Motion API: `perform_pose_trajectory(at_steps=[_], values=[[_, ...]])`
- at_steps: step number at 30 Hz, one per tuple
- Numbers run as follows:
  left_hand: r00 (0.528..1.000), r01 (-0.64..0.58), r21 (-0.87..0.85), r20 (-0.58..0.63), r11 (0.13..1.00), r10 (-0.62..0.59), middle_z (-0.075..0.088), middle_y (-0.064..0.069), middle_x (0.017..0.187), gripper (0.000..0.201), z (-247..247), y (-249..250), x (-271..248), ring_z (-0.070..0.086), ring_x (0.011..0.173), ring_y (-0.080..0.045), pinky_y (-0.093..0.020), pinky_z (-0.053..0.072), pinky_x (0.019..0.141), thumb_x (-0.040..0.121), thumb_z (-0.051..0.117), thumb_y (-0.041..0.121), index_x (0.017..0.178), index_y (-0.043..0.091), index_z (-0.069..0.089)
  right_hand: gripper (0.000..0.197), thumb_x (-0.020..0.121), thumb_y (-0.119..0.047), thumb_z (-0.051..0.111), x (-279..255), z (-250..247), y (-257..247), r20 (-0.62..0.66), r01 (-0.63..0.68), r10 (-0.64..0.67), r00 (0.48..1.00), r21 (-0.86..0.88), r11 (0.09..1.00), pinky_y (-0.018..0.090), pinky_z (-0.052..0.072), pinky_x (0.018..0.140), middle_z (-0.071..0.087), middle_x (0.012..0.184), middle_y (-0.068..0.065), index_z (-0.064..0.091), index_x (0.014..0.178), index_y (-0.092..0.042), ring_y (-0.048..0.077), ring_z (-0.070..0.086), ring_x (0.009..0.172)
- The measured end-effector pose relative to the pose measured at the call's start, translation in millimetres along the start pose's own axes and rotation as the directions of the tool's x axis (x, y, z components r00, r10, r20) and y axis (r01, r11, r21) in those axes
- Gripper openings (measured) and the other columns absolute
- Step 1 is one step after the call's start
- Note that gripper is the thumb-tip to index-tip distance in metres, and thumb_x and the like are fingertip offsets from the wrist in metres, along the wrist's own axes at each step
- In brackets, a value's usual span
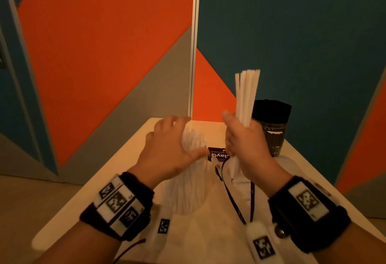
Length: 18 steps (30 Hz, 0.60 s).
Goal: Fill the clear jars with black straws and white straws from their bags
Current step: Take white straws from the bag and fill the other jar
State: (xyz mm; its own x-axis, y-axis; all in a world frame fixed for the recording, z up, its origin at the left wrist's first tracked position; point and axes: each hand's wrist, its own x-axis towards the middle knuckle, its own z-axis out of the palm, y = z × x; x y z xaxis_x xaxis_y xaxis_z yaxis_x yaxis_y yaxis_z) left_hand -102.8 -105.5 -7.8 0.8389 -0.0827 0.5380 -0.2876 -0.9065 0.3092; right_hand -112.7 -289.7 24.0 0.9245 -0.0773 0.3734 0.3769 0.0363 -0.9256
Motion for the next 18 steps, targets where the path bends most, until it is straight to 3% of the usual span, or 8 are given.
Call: perform_pose_trajectory(at_steps=[3, 7, 10, 13, 15, 18], values=[[0.995, 0.029, 0.07, 0.097, 0.997, -0.036, 0.029, 0.007, 0.149, 0.101, 8, -1, 10, 0.03, 0.137, -0.022, -0.05, 0.038, 0.102, 0.057, 0.043, 0.097, 0.141, 0.043, 0.027, 0.041, 0.097, -0.039, 0.063, 19, 16, -7, -0.044, 0.058, -0.055, 0.998, 0.061, 0.996, 0.027, 0.03, 0.043, 0.036, 0.046, -0.008, 0.042, 0.066, -0.022, 0.011, 0.033, 0.039], [0.989, 0.074, 0.022, 0.129, 0.997, -0.076, 0.044, 0.007, 0.137, 0.083, 12, -7, 24, 0.046, 0.122, -0.02, -0.043, 0.047, 0.094, 0.065, 0.048, 0.089, 0.13, 0.038, 0.046, 0.042, 0.097, -0.039, 0.063, 33, 33, -7, -0.081, 0.099, -0.088, 0.993, 0.135, 0.986, 0.029, 0.031, 0.044, 0.036, 0.047, -0.007, 0.041, 0.066, -0.023, 0.013, 0.034, 0.04], [0.993, 0.08, -0.031, 0.085, 0.996, -0.077, 0.054, 0.005, 0.123, 0.063, 16, -11, 30, 0.048, 0.114, -0.021, -0.04, 0.046, 0.091, 0.074, 0.045, 0.082, 0.116, 0.036, 0.055, 0.041, 0.098, -0.038, 0.062, 41, 41, -11, -0.096, 0.112, -0.096, 0.991, 0.179, 0.977, 0.027, 0.032, 0.042, 0.036, 0.048, -0.006, 0.041, 0.065, -0.022, 0.012, 0.034, 0.04], [0.998, 0.069, -0.118, 0.001, 0.991, -0.069, 0.059, 0.005, 0.104, 0.037, 19, -17, 33, 0.052, 0.099, -0.019, -0.034, 0.041, 0.076, 0.082, 0.05, 0.069, 0.096, 0.035, 0.055, 0.038, 0.099, -0.036, 0.061, 47, 49, -14, -0.089, 0.127, -0.109, 0.99, 0.232, 0.964, 0.026, 0.033, 0.04, 0.036, 0.048, -0.006, 0.044, 0.069, -0.02, 0.011, 0.034, 0.04], [0.998, 0.046, -0.132, -0.035, 0.99, -0.051, 0.06, 0.006, 0.098, 0.032, 22, -20, 34, 0.052, 0.093, -0.019, -0.033, 0.036, 0.07, 0.082, 0.052, 0.065, 0.093, 0.034, 0.054, 0.036, 0.099, -0.037, 0.06, 48, 54, -11, -0.084, 0.128, -0.109, 0.99, 0.258, 0.958, 0.025, 0.033, 0.04, 0.036, 0.048, -0.005, 0.044, 0.072, -0.019, 0.012, 0.035, 0.04], [0.997, 0.049, -0.194, -0.043, 0.98, -0.059, 0.06, 0.008, 0.097, 0.032, 24, -23, 35, 0.052, 0.092, -0.017, -0.034, 0.039, 0.069, 0.081, 0.052, 0.063, 0.095, 0.034, 0.055, 0.04, 0.099, -0.04, 0.06, 48, 63, -1, -0.086, 0.098, -0.077, 0.993, 0.276, 0.956, 0.025, 0.034, 0.04, 0.035, 0.047, -0.005, 0.043, 0.07, -0.019, 0.012, 0.035, 0.04]])
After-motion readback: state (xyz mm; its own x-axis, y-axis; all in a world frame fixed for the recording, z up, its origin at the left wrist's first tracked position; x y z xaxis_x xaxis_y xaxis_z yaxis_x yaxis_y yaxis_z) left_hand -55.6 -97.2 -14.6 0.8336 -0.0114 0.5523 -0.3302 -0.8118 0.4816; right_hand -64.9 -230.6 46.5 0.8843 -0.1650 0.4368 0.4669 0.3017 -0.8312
